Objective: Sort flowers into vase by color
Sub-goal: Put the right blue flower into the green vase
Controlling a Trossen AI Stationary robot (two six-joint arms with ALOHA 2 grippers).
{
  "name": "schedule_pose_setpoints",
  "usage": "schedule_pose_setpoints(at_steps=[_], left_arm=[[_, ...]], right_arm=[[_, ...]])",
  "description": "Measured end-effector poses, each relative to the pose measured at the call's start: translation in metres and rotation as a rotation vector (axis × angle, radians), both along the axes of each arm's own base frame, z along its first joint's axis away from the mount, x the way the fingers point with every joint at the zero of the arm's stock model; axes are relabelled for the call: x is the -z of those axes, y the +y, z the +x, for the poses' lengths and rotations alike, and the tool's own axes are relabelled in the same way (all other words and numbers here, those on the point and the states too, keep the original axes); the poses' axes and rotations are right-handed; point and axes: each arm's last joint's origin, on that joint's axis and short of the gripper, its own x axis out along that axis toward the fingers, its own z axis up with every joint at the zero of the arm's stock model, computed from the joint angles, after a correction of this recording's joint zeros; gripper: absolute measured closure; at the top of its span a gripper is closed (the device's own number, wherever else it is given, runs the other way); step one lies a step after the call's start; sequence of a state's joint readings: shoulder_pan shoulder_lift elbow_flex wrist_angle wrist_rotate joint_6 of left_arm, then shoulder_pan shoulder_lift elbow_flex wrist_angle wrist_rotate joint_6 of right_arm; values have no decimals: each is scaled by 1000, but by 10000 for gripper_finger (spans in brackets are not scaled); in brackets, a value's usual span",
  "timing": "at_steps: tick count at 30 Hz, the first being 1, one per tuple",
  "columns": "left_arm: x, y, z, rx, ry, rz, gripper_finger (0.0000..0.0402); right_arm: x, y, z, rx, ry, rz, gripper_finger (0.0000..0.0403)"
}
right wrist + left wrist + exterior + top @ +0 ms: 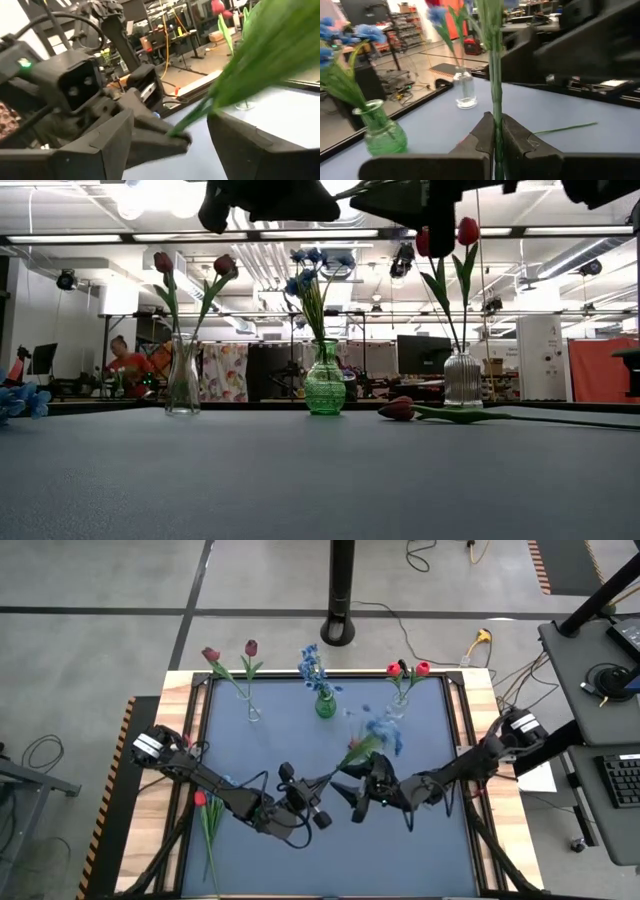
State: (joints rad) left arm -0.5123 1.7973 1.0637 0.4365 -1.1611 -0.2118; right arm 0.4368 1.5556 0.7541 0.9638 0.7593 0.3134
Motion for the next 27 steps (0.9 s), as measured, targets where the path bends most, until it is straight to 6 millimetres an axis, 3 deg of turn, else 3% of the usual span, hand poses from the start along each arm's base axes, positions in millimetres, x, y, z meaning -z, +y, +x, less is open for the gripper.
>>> schedule_pose_setpoints(at_steps=[5, 18, 22, 27], left_arm=[[0, -1, 0, 4, -2, -6, 401], [1, -2, 0, 9, 0, -5, 401], [1, -2, 0, 11, 2, -5, 398], [1, -1, 0, 8, 3, -4, 382]], right_arm=[[1, -4, 4, 17, 0, 1, 204], [-1, -5, 5, 16, -5, -10, 365], [-1, -4, 5, 12, -7, -14, 387], [-1, -4, 5, 15, -3, -18, 383]])
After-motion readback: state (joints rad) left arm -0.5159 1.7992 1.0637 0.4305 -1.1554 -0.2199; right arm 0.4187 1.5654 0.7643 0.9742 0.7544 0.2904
